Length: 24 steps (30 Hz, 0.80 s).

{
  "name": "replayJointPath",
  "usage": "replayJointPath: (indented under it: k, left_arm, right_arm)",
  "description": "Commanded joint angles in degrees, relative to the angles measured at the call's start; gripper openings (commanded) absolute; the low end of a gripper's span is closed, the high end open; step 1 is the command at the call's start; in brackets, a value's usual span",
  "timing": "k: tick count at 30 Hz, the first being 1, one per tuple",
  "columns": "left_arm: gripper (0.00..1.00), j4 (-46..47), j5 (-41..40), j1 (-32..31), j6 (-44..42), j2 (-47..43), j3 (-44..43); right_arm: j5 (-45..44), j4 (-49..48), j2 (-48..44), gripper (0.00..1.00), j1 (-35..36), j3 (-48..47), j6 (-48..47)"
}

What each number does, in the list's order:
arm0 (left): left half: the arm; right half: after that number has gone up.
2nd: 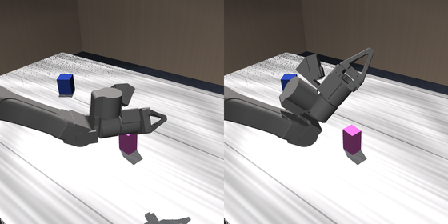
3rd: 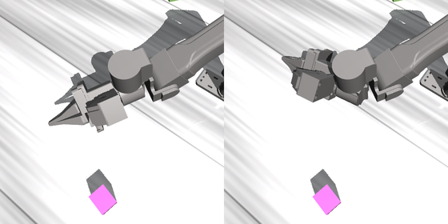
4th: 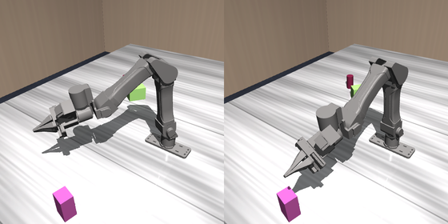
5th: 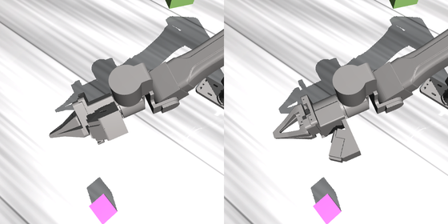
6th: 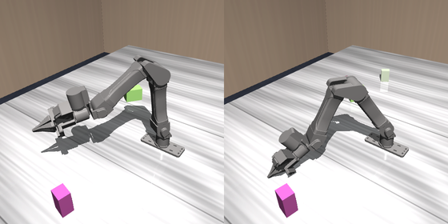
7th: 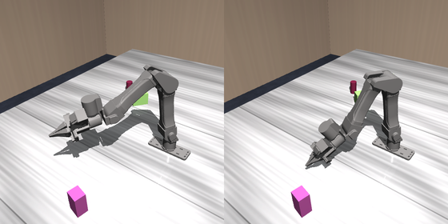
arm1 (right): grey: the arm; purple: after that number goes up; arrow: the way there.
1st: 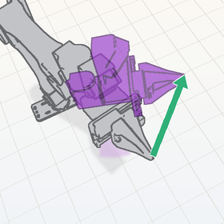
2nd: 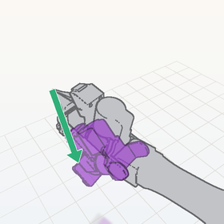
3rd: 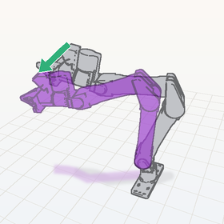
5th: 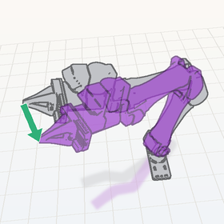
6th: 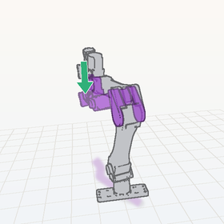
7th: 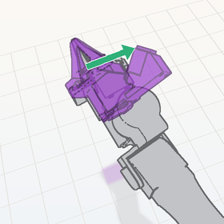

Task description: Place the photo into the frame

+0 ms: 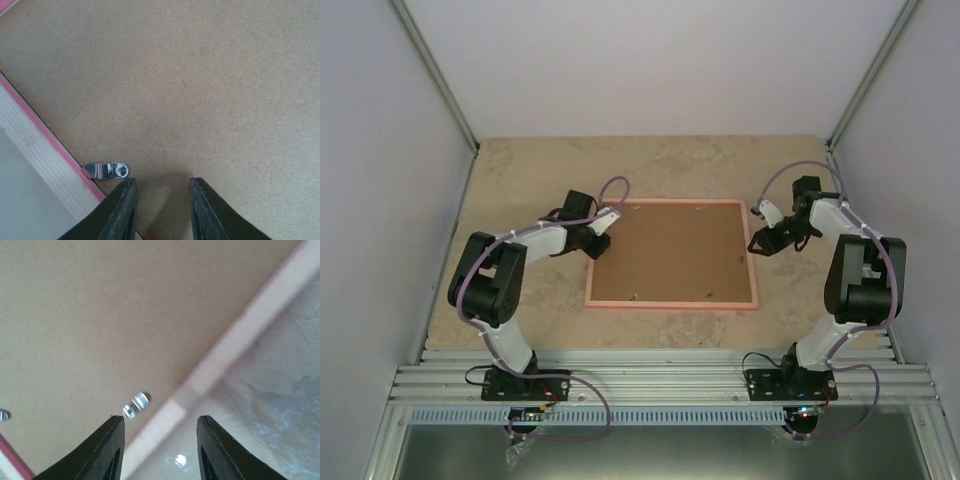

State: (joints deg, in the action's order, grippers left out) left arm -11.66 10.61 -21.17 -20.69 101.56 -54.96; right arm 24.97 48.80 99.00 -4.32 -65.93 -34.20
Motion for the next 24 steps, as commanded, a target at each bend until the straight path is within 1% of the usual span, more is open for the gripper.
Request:
replayJointPath:
  k: [1, 4, 8, 10, 12, 14, 17, 20, 24]
  left_arm:
    - [0.32, -11.5, -3.8, 8.6, -9.8, 0.3, 3.2]
    - [0.32, -12.4, -4.3, 12.1, -15.5, -0.5, 2.8]
    - [0.33, -14.2, -2.6, 15.4, -19.5, -1.8, 0.5]
    - [0.35, -15.3, 1.7, 16.8, -20.8, -3.8, -1.6]
    - [0.41, -15.8, 7.9, 16.2, -20.5, -7.2, -3.4]
    - [0.45, -14.4, 11.2, 13.1, -18.4, -10.0, -4.6]
    - [0.45, -10.8, 12.5, 5.5, -13.9, -9.8, -5.4]
    - [0.44, -6.1, 15.1, -1.3, -7.6, -6.9, -6.4]
    - [0.44, -0.1, 17.7, -8.4, -0.5, -0.7, -9.3]
  right_arm:
    - [8.2, -1.4, 1.3, 0.42, -0.4, -1.1, 7.4]
    - [11.1, -3.5, 2.6, 0.42, -2.3, -1.0, 11.5]
    - [17.0, -4.5, 4.9, 0.43, -2.8, -1.1, 15.2]
    - [20.4, -5.9, 5.9, 0.42, -2.6, -0.3, 18.1]
    - [23.3, -7.9, 6.9, 0.42, -2.2, 0.6, 21.2]
    - [25.4, -11.3, 7.5, 0.42, -1.6, 1.6, 24.3]
    - [26.5, -14.5, 7.7, 0.41, 0.0, 1.3, 26.9]
    - [28.1, -17.7, 8.7, 0.4, 0.5, 1.2, 29.8]
    - [29.4, -20.2, 12.1, 0.39, 1.9, -0.2, 32.6]
